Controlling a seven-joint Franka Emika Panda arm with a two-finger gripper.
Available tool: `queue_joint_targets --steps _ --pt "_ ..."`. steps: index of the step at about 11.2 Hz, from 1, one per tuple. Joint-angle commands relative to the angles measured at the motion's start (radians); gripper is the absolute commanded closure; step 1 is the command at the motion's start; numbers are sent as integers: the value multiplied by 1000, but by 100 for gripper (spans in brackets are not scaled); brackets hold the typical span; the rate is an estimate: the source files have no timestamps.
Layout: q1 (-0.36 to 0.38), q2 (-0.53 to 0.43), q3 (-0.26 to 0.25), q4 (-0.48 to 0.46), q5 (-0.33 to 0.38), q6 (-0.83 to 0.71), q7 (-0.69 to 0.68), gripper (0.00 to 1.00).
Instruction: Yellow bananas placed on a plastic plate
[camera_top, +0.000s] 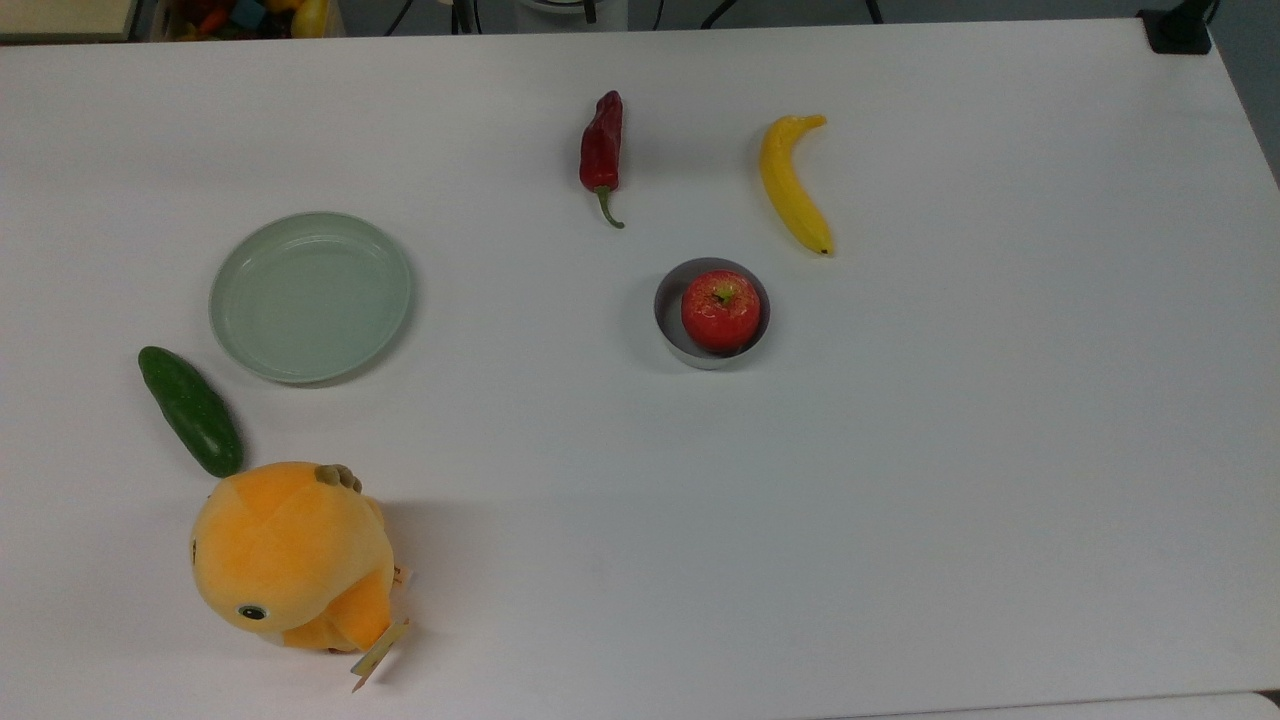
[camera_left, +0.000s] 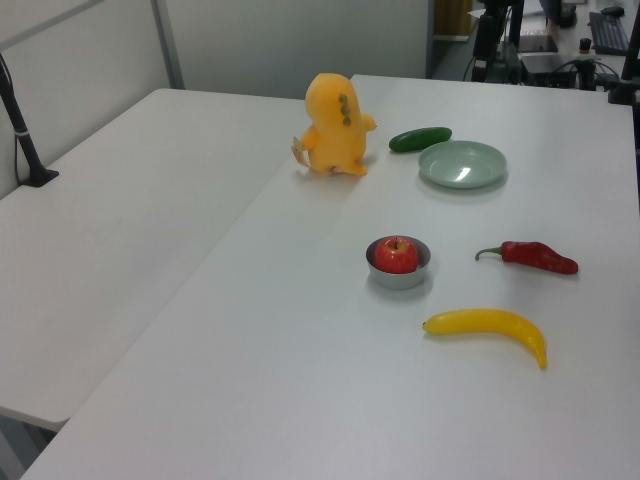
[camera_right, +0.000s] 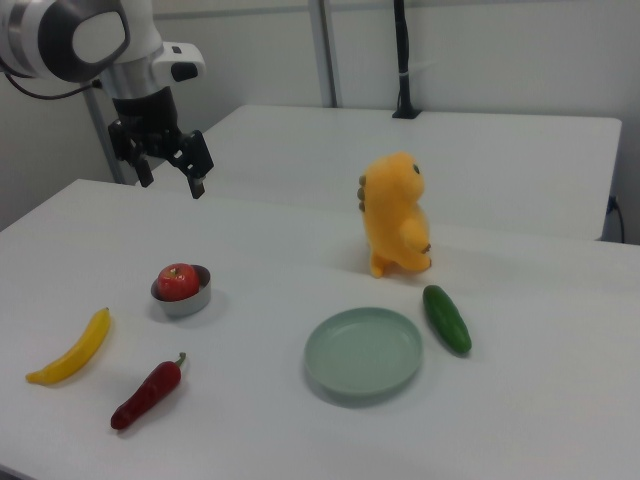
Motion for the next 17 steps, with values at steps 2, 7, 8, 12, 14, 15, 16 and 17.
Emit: queue_joint_targets --steps 2,7,8,12,14,15,16,17 --pt "7 -12 0 -3 21 -36 -8 0" --pt "8 -16 0 -5 21 -74 -10 0" --pt "10 -24 0 -14 12 -115 -25 0" --pt "18 -41 40 -86 15 -250 -62 0" --pt "18 -41 109 -155 18 -295 -47 0" --pt "8 -39 159 -199 18 -287 -45 0" --pt "8 -41 178 -242 21 -274 -45 0" --pt "14 -41 184 -279 30 -254 -45 0"
